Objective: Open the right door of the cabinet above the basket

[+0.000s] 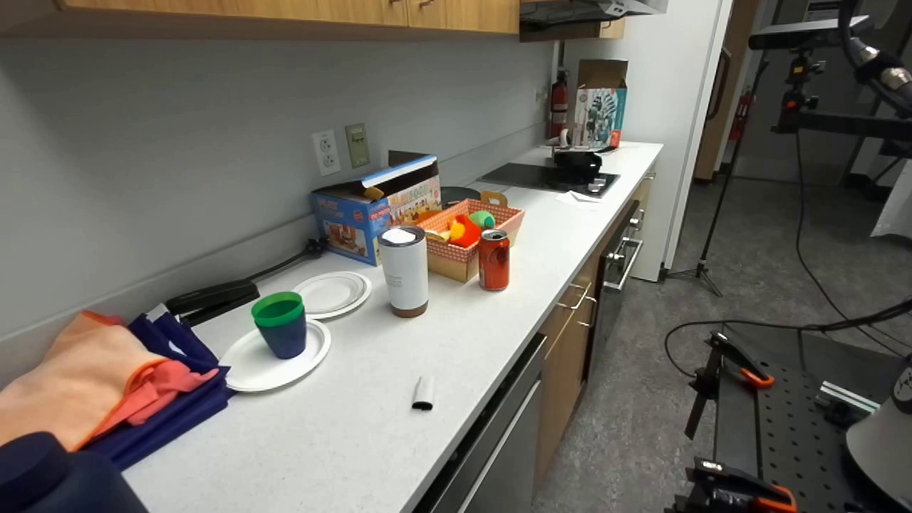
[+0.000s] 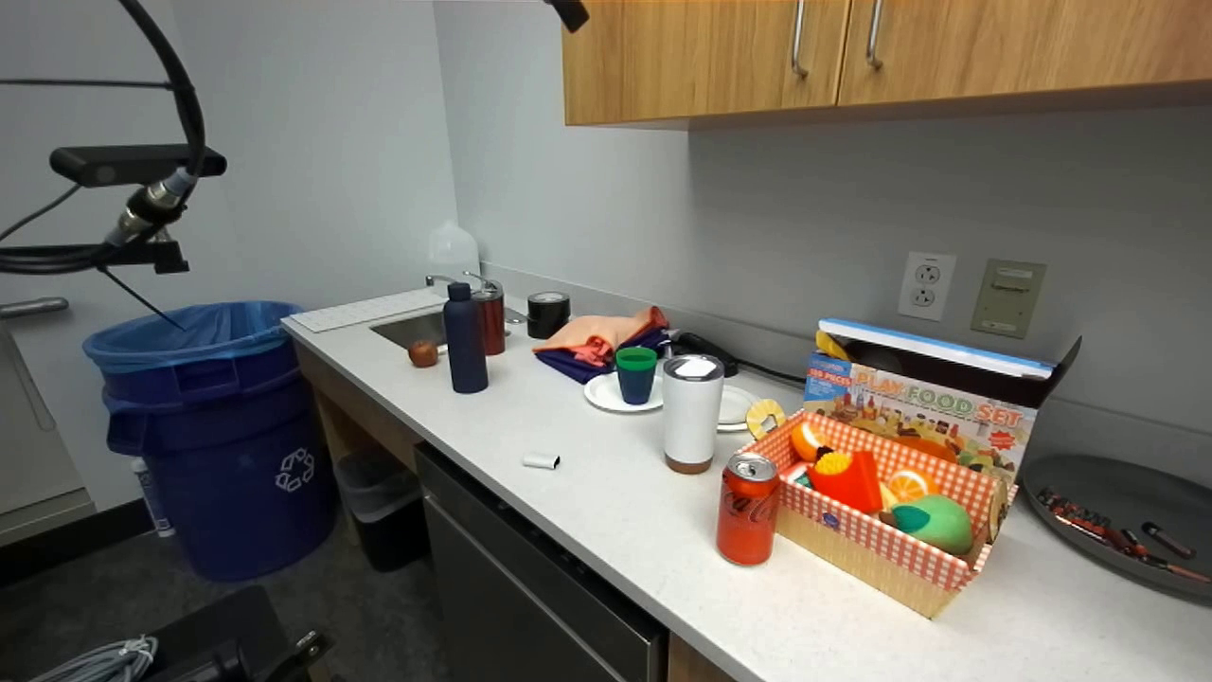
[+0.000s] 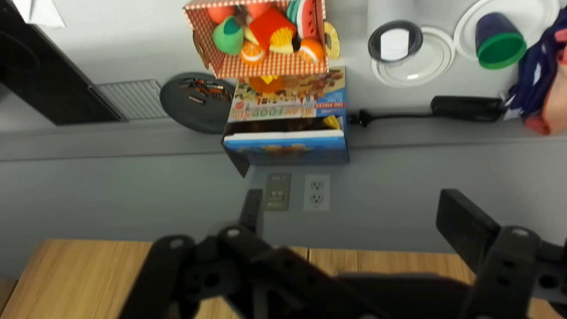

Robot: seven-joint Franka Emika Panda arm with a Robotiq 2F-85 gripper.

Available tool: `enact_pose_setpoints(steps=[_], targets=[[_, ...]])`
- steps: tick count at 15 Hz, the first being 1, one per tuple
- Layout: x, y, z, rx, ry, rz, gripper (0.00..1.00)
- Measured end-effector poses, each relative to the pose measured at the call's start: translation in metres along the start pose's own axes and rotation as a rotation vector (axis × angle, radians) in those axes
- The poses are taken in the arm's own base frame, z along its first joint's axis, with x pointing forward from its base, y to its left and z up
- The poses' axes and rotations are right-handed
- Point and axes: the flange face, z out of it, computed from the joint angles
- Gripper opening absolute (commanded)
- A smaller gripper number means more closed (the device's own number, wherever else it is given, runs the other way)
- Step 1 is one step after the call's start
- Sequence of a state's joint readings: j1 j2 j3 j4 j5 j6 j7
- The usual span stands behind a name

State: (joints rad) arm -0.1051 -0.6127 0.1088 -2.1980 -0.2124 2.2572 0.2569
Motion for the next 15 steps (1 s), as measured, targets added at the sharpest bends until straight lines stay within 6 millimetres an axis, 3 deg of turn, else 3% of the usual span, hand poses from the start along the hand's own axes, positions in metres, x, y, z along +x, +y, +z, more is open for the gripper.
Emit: enact_pose_setpoints(steps=[3,10,15], targets=[[0.009,0.005,0.016,-0.008,0.032,0.01,1.0],[0.011,0.007,0.016,-0.008,0.041,0.025,1.0],[0.043,0.029,0.021,-0.016,0.105,0.11,1.0]])
